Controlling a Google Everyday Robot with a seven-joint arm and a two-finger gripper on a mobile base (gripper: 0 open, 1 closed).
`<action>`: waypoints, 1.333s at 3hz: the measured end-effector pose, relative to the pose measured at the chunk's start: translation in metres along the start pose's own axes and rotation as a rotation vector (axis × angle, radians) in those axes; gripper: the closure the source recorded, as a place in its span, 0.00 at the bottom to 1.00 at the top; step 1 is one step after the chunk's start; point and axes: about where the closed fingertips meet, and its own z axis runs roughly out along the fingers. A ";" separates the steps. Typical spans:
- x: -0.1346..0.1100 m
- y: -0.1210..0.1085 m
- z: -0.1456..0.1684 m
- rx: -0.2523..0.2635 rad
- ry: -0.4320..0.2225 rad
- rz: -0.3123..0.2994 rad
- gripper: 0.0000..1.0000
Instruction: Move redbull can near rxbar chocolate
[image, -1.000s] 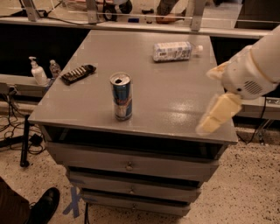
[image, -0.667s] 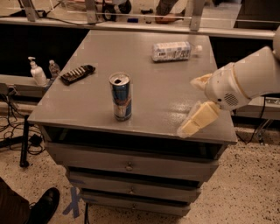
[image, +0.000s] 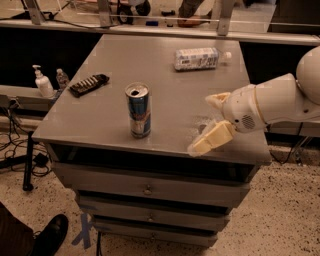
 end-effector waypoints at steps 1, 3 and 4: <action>-0.001 -0.001 0.007 -0.007 -0.034 0.008 0.00; -0.001 -0.002 0.014 -0.016 -0.065 0.018 0.00; -0.013 -0.001 -0.009 0.007 0.029 -0.035 0.00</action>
Offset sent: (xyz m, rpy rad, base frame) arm 0.0084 0.0068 -0.0101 0.0828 -0.0005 -0.0067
